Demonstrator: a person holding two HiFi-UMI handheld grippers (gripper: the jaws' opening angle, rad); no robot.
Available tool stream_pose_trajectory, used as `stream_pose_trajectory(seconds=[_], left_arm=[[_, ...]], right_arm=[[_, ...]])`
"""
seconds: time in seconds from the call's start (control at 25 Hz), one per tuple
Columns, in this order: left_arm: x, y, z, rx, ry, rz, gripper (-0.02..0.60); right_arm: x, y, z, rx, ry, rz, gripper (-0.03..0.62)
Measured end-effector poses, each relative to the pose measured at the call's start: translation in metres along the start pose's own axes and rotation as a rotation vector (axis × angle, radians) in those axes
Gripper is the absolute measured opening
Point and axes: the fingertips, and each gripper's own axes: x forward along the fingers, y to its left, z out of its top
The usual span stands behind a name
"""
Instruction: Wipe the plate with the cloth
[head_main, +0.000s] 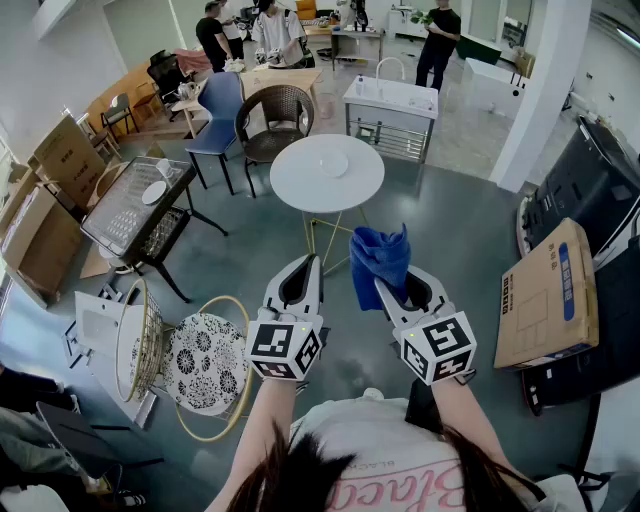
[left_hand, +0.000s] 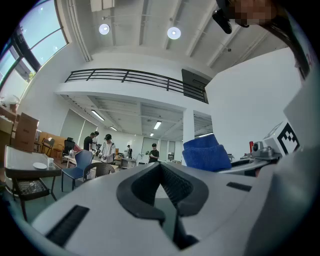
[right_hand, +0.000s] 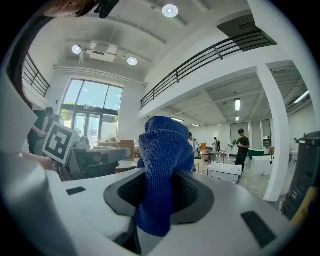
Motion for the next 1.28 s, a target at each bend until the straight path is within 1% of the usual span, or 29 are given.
stream_pose_trajectory(seconds=[0.16, 0.48, 0.68, 0.92, 1.12, 1.28], left_arm=[[0.003, -0.002, -0.001, 0.003, 0.002, -0.001, 0.008], [0.014, -0.017, -0.007, 0.014, 0.005, 0.004, 0.008], [0.029, -0.027, -0.009, 0.014, 0.004, 0.014, 0.008], [0.047, -0.041, -0.018, 0.018, 0.012, 0.037, 0.008], [0.062, -0.04, -0.027, 0.002, 0.031, 0.047, 0.008], [0.084, -0.033, -0.031, -0.005, 0.043, 0.044, 0.008]], right_arm=[[0.001, -0.002, 0.001, -0.003, -0.003, 0.0, 0.132], [-0.002, -0.021, -0.002, 0.009, 0.002, 0.006, 0.133], [-0.002, -0.04, -0.007, 0.038, 0.017, 0.018, 0.133], [-0.002, -0.067, -0.019, 0.047, 0.046, 0.06, 0.132], [0.006, -0.083, -0.026, 0.062, 0.06, 0.078, 0.133], [0.019, -0.098, -0.03, 0.07, 0.07, 0.081, 0.133]])
